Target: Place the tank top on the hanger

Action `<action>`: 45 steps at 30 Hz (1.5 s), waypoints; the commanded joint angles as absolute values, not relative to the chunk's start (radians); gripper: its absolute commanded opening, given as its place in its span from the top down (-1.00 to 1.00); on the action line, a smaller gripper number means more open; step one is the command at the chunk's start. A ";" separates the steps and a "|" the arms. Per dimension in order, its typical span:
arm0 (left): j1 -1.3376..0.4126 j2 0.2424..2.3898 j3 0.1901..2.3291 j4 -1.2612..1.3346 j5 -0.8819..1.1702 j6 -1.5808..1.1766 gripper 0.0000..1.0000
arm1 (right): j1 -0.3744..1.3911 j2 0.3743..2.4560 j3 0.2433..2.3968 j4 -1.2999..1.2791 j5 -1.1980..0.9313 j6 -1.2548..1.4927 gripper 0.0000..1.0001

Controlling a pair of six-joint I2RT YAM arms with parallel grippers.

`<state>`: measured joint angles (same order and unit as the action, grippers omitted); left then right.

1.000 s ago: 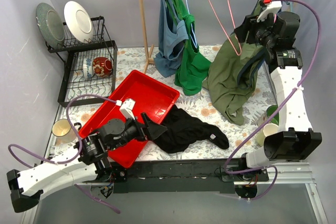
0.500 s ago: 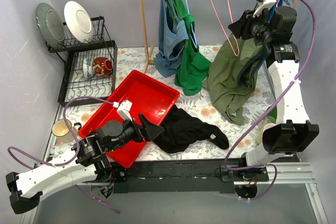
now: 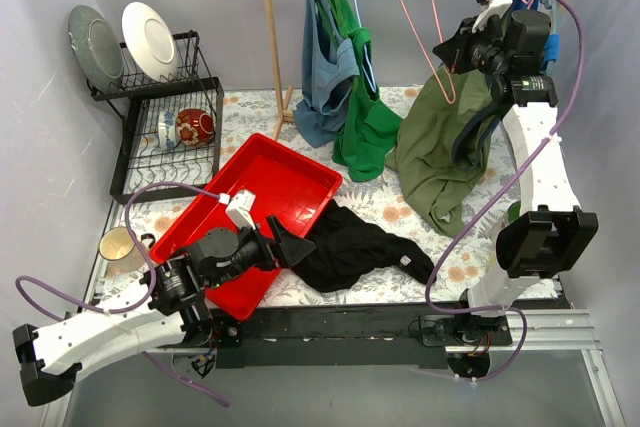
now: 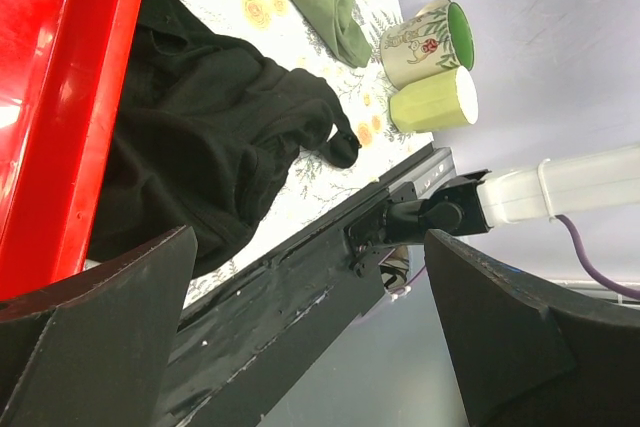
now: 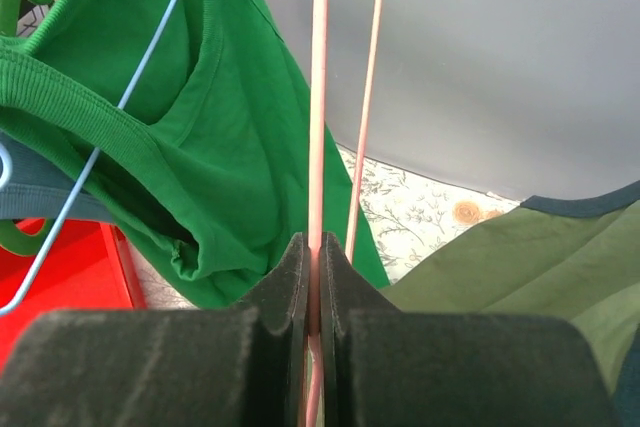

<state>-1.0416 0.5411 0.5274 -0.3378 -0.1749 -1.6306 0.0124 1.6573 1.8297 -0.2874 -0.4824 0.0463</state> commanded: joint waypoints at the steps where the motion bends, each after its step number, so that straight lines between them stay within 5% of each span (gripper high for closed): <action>1: -1.037 0.566 0.529 -0.308 -0.169 -1.621 -0.96 | 0.011 1.594 1.793 -0.175 -0.497 -0.035 0.97; 23: -1.037 0.586 0.518 -0.236 -0.106 -1.617 -0.96 | 0.009 1.456 1.654 -0.104 -0.528 -0.192 0.97; 32: -1.037 0.725 0.572 -0.242 -0.026 -1.591 -0.95 | 0.011 1.254 1.559 -0.371 -0.542 -0.418 0.97; 45: -1.083 1.113 0.827 -0.485 -0.083 -1.682 -0.15 | 0.011 0.741 1.177 -0.944 -0.554 -0.781 0.97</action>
<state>-1.0485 1.0130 0.7502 -0.3706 -0.0288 -1.6238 0.0116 0.8200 1.2430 -0.7437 -0.5297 -0.6674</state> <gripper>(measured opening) 0.593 0.045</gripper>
